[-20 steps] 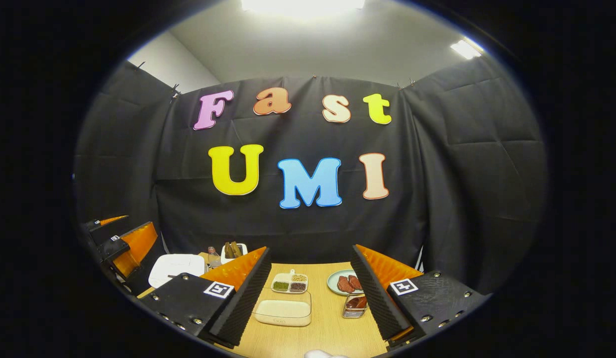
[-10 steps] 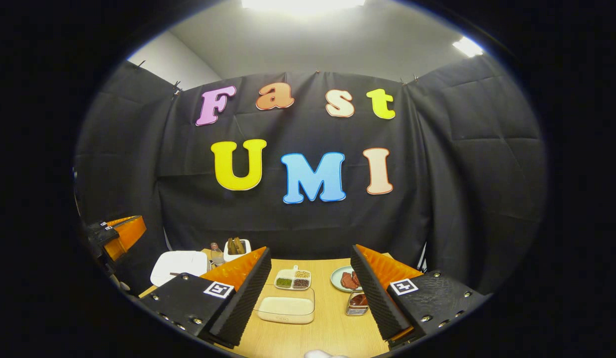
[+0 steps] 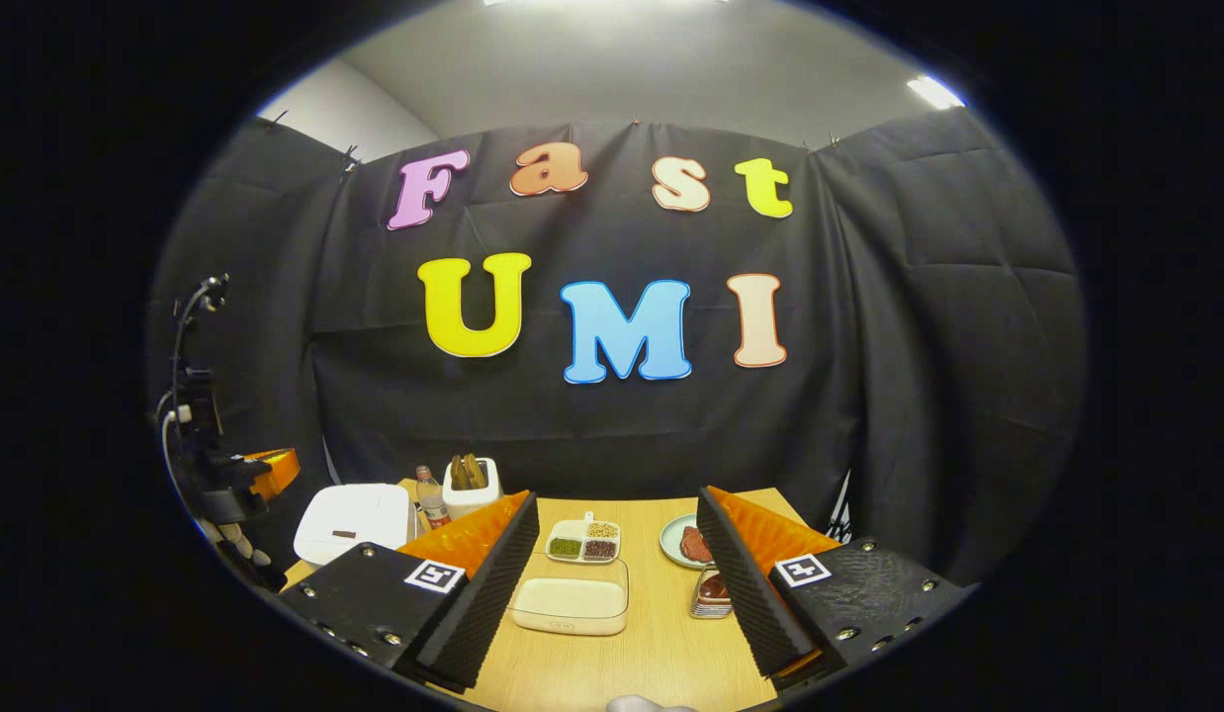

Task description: Close the left gripper, press the button to open the rice cooker; take a wooden spoon from the chopstick holder with the right hand, scoop a spoonful of rice and pour it into the rice cooker, then put the wooden spoon back into the chopstick holder.

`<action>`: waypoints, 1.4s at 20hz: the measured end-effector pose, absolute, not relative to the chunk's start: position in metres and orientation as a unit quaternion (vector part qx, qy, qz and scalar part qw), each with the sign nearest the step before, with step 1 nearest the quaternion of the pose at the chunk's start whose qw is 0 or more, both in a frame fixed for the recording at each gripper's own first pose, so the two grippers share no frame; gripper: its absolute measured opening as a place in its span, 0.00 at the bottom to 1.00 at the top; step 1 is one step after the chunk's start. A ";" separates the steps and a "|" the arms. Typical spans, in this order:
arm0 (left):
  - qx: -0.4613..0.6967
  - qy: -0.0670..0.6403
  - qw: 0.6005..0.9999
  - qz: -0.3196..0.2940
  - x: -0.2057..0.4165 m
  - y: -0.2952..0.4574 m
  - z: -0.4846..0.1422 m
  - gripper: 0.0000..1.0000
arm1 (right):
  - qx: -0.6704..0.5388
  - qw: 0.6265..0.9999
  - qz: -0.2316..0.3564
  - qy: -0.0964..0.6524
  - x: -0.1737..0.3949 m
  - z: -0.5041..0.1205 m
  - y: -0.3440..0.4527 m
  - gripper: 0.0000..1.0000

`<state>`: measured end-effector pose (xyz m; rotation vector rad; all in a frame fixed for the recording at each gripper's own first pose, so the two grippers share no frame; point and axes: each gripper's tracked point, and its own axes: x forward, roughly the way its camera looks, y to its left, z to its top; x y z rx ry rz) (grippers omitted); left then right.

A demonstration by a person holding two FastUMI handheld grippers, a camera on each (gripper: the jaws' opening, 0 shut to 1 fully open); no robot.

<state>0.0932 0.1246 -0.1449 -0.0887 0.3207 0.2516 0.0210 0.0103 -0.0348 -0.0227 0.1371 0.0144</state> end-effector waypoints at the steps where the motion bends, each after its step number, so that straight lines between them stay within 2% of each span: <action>1: -0.044 0.179 0.973 0.141 0.096 0.137 -0.171 0.08 | -0.014 0.997 0.006 0.073 0.023 -0.037 0.010 0.98; 7: -0.065 0.279 0.939 0.191 0.122 0.171 -0.293 0.09 | -0.045 0.995 -0.002 0.086 0.033 -0.038 0.001 0.98; 13: -0.084 0.334 0.917 0.200 0.124 0.175 -0.339 0.09 | -0.049 0.994 -0.011 0.093 0.035 -0.042 -0.007 0.98; 14: -0.080 0.318 0.923 0.200 0.129 0.174 -0.335 0.09 | -0.050 0.994 -0.011 0.095 0.035 -0.044 -0.008 0.98; 19: -0.032 0.339 0.921 0.188 0.129 0.179 -0.336 0.09 | -0.035 0.993 -0.006 0.115 0.036 -0.056 -0.006 0.98; 28: -0.077 0.405 0.896 0.166 0.139 0.178 -0.346 0.10 | -0.017 0.992 0.002 0.122 0.032 -0.064 -0.004 0.98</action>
